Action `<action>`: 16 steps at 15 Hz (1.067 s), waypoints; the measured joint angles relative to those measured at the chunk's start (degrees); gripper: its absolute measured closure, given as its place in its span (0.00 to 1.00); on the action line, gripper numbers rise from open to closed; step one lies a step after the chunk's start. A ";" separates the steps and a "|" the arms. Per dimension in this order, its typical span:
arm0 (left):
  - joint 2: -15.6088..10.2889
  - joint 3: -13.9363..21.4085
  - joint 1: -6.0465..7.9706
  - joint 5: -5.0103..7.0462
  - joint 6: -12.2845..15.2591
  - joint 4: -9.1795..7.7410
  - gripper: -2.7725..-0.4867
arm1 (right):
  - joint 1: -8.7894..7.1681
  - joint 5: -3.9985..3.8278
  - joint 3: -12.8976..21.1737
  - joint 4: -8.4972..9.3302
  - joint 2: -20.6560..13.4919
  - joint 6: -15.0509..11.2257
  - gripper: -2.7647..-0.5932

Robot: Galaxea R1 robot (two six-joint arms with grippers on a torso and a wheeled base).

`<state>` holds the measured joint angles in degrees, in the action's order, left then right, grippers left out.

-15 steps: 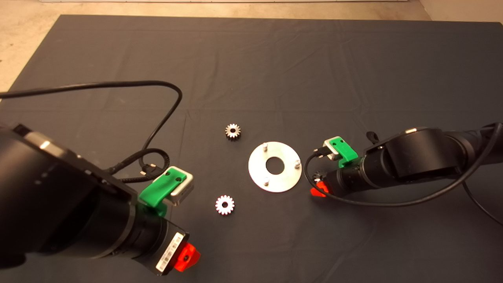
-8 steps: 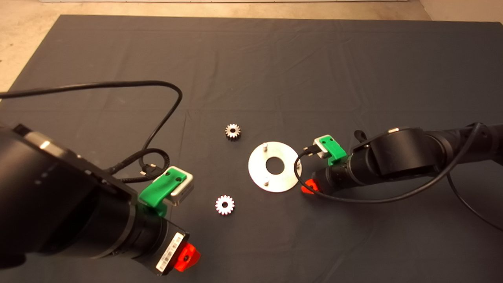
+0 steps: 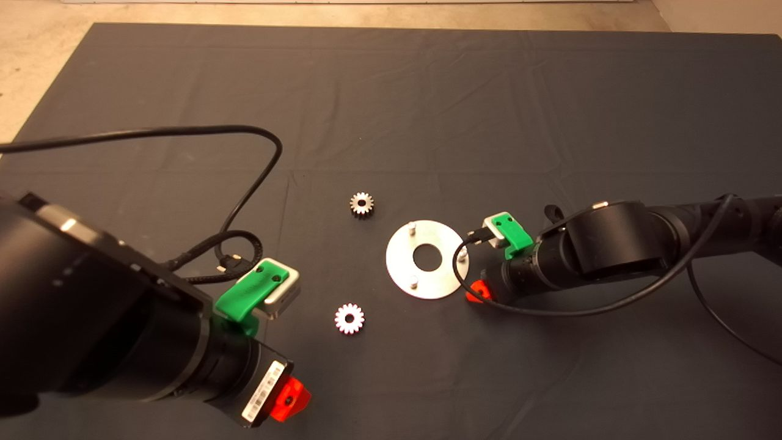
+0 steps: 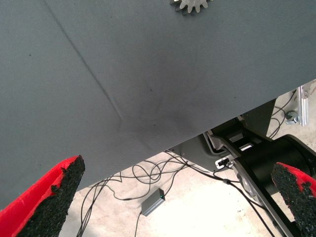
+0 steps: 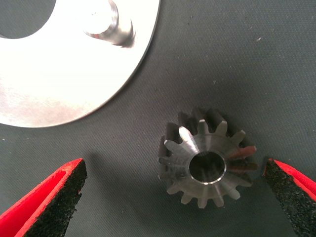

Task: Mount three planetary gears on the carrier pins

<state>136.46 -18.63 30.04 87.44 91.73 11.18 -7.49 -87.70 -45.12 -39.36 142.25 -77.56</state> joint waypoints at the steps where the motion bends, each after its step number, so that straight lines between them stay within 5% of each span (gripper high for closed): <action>1: 0.00 0.00 0.00 0.02 0.00 0.00 0.01 | 0.02 -0.02 0.00 0.00 0.00 0.16 0.07; 9: -0.30 0.00 0.00 0.02 0.00 0.00 0.01 | 0.95 -0.01 0.00 -0.07 -0.02 0.27 0.24; 16: -0.49 0.00 0.00 0.02 0.00 0.00 0.01 | 0.96 -0.02 0.00 -0.40 -0.02 0.41 0.24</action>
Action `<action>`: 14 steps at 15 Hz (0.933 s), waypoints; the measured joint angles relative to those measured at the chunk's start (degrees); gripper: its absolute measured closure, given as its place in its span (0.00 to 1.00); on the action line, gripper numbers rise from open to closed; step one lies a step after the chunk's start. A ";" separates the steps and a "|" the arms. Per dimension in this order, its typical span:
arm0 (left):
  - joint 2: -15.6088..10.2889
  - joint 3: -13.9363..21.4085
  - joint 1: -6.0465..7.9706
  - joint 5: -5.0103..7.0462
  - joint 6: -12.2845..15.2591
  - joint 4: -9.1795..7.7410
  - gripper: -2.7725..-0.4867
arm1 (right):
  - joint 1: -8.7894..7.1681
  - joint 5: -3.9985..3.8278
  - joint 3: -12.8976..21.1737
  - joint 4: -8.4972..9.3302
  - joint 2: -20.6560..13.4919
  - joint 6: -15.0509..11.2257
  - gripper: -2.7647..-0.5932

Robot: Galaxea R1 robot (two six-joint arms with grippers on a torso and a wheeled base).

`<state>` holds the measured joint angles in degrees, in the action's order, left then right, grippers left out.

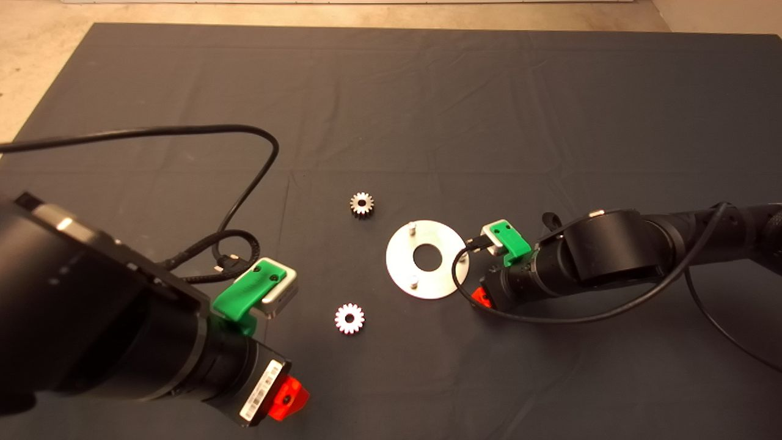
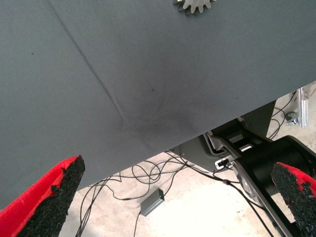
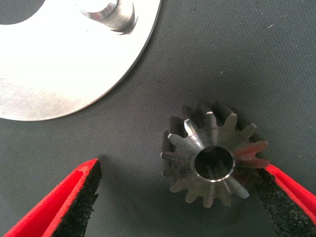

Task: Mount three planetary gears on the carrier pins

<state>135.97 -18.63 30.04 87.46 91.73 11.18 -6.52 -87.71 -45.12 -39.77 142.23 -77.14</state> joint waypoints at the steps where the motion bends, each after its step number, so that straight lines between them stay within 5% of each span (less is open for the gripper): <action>1: -0.02 0.00 0.00 0.00 0.00 0.00 0.01 | 0.00 0.00 0.00 -0.30 0.00 0.19 0.29; 8: -0.02 0.00 0.00 0.00 0.00 0.00 0.01 | -0.01 -0.05 -0.13 -1.18 0.00 1.27 0.43; 14: 0.00 0.00 0.00 0.00 0.00 0.00 0.01 | -0.15 -0.02 -0.48 -1.93 0.00 2.36 0.43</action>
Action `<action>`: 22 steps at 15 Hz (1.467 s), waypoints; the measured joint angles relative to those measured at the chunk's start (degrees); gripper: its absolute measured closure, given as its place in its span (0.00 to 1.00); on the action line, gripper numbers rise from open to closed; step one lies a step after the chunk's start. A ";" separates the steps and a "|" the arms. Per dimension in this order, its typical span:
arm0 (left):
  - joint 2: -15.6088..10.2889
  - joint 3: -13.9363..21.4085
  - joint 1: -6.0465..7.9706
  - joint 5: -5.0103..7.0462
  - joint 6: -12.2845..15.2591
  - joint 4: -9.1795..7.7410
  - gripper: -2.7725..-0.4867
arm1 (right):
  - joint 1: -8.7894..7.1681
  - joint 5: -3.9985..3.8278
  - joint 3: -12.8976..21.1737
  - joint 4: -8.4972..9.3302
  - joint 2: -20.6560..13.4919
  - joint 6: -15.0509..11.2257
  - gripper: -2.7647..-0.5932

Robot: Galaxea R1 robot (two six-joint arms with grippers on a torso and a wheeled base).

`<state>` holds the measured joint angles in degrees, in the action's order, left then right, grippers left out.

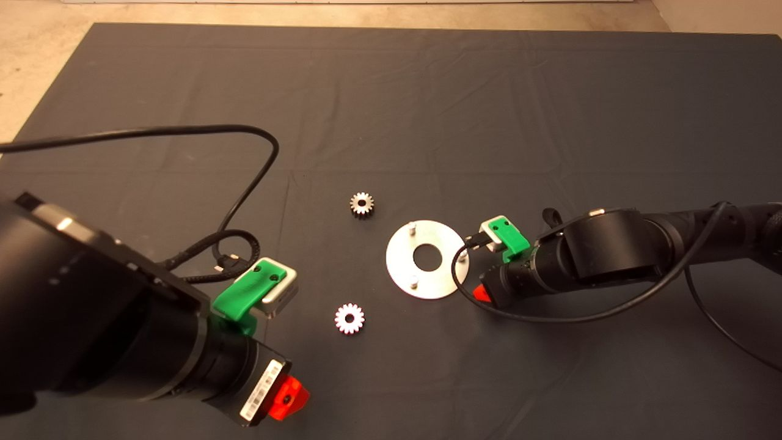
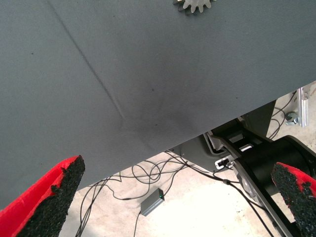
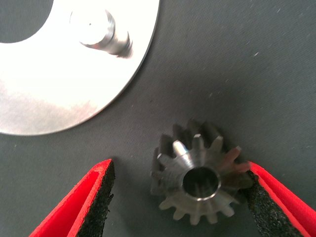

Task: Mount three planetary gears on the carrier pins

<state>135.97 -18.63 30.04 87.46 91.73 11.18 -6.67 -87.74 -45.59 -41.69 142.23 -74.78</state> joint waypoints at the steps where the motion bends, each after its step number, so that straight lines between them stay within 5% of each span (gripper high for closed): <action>1: 0.00 0.00 0.00 0.00 0.00 0.00 0.01 | -0.02 0.00 -0.07 -0.30 0.00 0.09 0.44; 13: -0.13 0.00 0.00 0.00 0.00 0.00 0.01 | -0.63 -0.49 -0.35 -0.80 -0.05 1.05 0.74; 22: -0.87 0.00 0.00 0.00 0.00 0.00 0.01 | -0.68 -0.41 -0.35 -0.80 -0.02 1.10 0.77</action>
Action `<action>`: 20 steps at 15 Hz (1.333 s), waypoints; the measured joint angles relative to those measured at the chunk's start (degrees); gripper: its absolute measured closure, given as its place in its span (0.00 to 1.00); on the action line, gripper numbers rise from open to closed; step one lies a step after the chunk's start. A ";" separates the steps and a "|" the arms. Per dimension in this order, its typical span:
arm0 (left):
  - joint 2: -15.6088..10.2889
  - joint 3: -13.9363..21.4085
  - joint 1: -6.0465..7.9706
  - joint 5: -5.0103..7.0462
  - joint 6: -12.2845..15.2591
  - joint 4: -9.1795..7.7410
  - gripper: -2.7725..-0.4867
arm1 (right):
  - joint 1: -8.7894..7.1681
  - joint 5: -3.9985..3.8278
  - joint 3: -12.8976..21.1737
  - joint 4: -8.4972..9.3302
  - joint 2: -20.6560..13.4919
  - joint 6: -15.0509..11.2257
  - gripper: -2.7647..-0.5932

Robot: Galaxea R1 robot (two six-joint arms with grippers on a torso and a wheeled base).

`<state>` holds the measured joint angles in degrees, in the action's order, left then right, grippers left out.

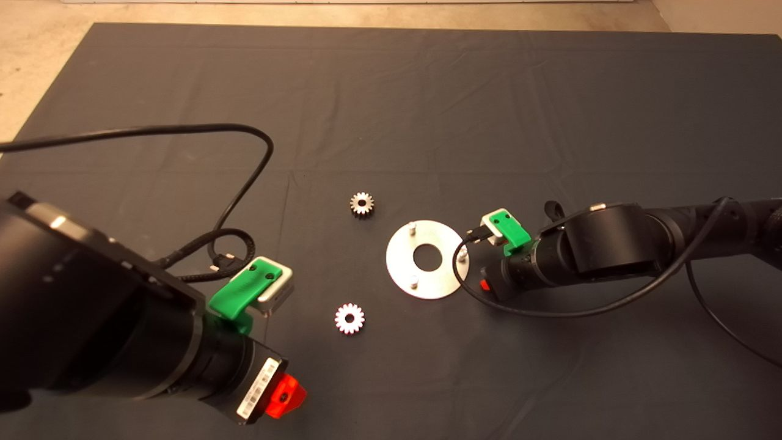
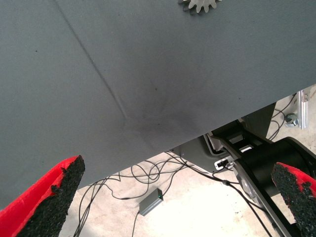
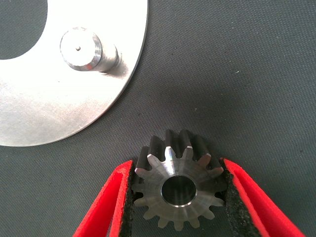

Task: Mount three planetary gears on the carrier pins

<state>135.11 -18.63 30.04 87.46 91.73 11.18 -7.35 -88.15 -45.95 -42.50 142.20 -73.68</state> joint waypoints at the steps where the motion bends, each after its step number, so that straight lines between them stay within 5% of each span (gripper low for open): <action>1: -0.10 0.00 0.00 0.00 0.00 0.00 0.01 | -0.20 0.00 0.00 0.05 0.00 0.00 0.78; 9: -0.27 0.00 0.00 0.00 -0.01 0.00 0.01 | -7.39 0.26 0.09 0.52 0.07 0.01 0.79; 13: -0.24 0.00 0.00 0.00 -0.01 0.00 0.01 | -9.29 0.26 0.13 1.18 0.20 0.01 0.79; 20: -0.22 0.00 0.00 -0.02 -0.02 0.00 0.01 | -12.35 0.26 -0.60 8.05 1.26 -0.02 0.80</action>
<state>134.89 -18.63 30.04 87.44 91.72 11.18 -19.70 -87.89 -46.54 -34.45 143.46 -73.70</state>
